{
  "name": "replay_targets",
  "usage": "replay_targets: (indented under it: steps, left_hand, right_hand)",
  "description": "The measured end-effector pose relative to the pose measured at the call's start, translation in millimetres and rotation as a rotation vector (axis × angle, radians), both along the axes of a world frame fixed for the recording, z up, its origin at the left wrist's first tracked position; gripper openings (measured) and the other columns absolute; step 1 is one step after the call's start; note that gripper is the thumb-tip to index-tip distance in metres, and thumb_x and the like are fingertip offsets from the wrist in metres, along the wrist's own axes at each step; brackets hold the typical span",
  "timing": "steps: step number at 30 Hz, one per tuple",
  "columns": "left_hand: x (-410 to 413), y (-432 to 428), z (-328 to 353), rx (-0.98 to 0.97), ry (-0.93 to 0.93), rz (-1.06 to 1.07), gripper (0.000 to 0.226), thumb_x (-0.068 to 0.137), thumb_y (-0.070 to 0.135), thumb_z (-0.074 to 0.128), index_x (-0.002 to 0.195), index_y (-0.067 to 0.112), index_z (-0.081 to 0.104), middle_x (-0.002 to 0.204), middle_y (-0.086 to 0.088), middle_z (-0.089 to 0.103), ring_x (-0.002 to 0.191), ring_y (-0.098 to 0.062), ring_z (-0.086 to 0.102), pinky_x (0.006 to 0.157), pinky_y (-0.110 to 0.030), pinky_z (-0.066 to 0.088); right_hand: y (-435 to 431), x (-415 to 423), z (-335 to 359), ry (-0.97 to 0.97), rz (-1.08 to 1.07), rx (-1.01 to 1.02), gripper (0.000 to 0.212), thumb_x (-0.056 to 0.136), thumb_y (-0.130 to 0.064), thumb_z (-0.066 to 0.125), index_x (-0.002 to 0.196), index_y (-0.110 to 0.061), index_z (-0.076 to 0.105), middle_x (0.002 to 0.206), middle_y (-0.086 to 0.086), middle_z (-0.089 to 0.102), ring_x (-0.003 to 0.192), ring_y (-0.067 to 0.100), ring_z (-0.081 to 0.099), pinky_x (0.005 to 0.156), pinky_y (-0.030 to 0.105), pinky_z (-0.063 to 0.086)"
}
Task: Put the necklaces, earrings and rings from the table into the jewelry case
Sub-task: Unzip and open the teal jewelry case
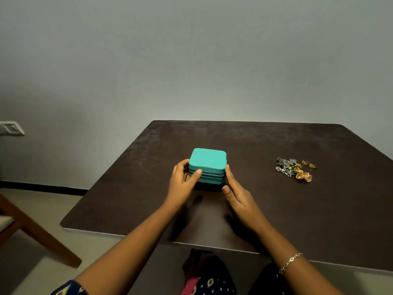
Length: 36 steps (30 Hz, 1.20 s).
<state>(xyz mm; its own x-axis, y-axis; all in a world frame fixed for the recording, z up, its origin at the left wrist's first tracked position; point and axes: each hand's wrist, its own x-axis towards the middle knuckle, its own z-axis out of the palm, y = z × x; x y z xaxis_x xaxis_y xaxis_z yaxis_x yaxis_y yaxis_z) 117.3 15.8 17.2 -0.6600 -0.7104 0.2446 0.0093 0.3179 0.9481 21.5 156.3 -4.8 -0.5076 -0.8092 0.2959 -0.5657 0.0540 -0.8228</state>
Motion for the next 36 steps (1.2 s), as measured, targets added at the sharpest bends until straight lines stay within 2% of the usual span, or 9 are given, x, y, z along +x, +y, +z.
replay_targets:
  steps: [10, 15, 20, 23, 26, 29, 31, 33, 36]
  left_hand:
    - [31.6, 12.1, -21.0, -0.002, 0.042, 0.020, 0.047, 0.084, -0.005, 0.057, 0.128, 0.000, 0.041, 0.121, -0.004, 0.039, 0.109, -0.012, 0.048, 0.083, -0.001, 0.042]
    - [30.8, 10.4, -28.6, -0.059, 0.031, 0.071, 0.038, 0.084, -0.003, 0.059, 0.120, 0.002, 0.048, 0.119, -0.008, 0.047, 0.104, -0.013, 0.051, 0.076, 0.000, 0.043]
    - [26.0, 7.5, -39.6, -0.162, 0.047, 0.143, 0.032, 0.082, 0.010, 0.066, 0.108, 0.018, 0.051, 0.113, -0.002, 0.053, 0.106, -0.014, 0.054, 0.083, -0.009, 0.045]
    - [22.1, -0.5, -41.3, -0.154, 0.049, 0.117, 0.040, 0.078, 0.016, 0.071, 0.111, 0.020, 0.049, 0.117, -0.001, 0.054, 0.109, -0.013, 0.054, 0.085, -0.009, 0.045]
    - [16.7, -7.6, -42.7, -0.162, -0.010, 0.029, 0.071, 0.074, 0.024, 0.075, 0.133, 0.023, 0.036, 0.134, 0.002, 0.046, 0.121, -0.010, 0.046, 0.100, -0.026, 0.041]
    - [11.1, -10.7, -40.8, -0.217, -0.050, -0.023, 0.084, 0.073, 0.027, 0.075, 0.141, 0.026, 0.026, 0.142, 0.007, 0.035, 0.128, -0.006, 0.034, 0.103, -0.022, 0.032]
    - [8.3, -12.4, -40.6, -0.256, -0.073, -0.040, 0.081, 0.074, 0.031, 0.075, 0.140, 0.025, 0.029, 0.144, 0.007, 0.031, 0.129, -0.005, 0.031, 0.100, -0.015, 0.028]
    - [5.9, -14.8, -41.8, -0.265, -0.098, -0.035, 0.077, 0.069, 0.049, 0.069, 0.135, 0.027, 0.037, 0.146, 0.002, 0.032, 0.130, -0.009, 0.033, 0.097, -0.012, 0.028]
    - [5.3, -16.5, -44.2, -0.252, -0.096, -0.017, 0.078, 0.063, 0.064, 0.051, 0.131, 0.028, 0.042, 0.143, 0.000, 0.036, 0.128, -0.011, 0.036, 0.095, -0.012, 0.031]
  right_hand:
    - [6.2, 23.4, -7.8, -0.048, 0.016, 0.010, 0.056, 0.088, -0.044, 0.034, 0.138, -0.033, 0.011, 0.146, -0.016, 0.017, 0.135, -0.003, 0.017, 0.100, -0.004, 0.013]
    - [5.7, 20.7, -10.4, -0.101, -0.036, -0.017, 0.056, 0.092, -0.039, 0.043, 0.142, -0.024, 0.025, 0.143, -0.018, 0.026, 0.132, -0.005, 0.024, 0.095, -0.005, 0.018]
    - [4.3, 18.4, -11.8, -0.188, -0.068, -0.094, 0.043, 0.092, -0.038, 0.046, 0.133, -0.026, 0.042, 0.133, -0.016, 0.045, 0.117, -0.015, 0.040, 0.092, 0.001, 0.032]
    - [-4.3, 2.7, -16.8, -0.267, -0.137, -0.148, 0.028, 0.089, -0.036, 0.050, 0.116, -0.030, 0.056, 0.119, -0.012, 0.060, 0.112, 0.001, 0.055, 0.098, 0.030, 0.045]
    - [-20.9, -28.3, -10.5, -0.320, -0.236, -0.147, 0.018, 0.090, -0.018, 0.053, 0.098, -0.031, 0.061, 0.102, -0.009, 0.064, 0.098, 0.012, 0.059, 0.094, 0.044, 0.048]
    - [-44.4, -55.0, 1.7, -0.310, -0.231, -0.051, 0.033, 0.090, 0.001, 0.044, 0.101, -0.024, 0.063, 0.108, 0.000, 0.064, 0.107, 0.016, 0.058, 0.098, 0.041, 0.046]
    - [-61.0, -64.8, 4.7, -0.349, -0.176, -0.016, 0.042, 0.088, 0.010, 0.038, 0.108, -0.015, 0.063, 0.116, 0.005, 0.063, 0.113, 0.020, 0.056, 0.101, 0.043, 0.043]
    - [-75.3, -71.0, 6.6, -0.441, -0.092, -0.011, 0.044, 0.088, 0.015, 0.032, 0.112, -0.009, 0.061, 0.118, 0.012, 0.061, 0.113, 0.024, 0.056, 0.101, 0.044, 0.043]
    - [-85.2, -75.1, 7.8, -0.474, 0.050, 0.026, 0.040, 0.090, 0.015, 0.034, 0.113, -0.006, 0.060, 0.115, 0.014, 0.062, 0.107, 0.024, 0.060, 0.090, 0.036, 0.052]
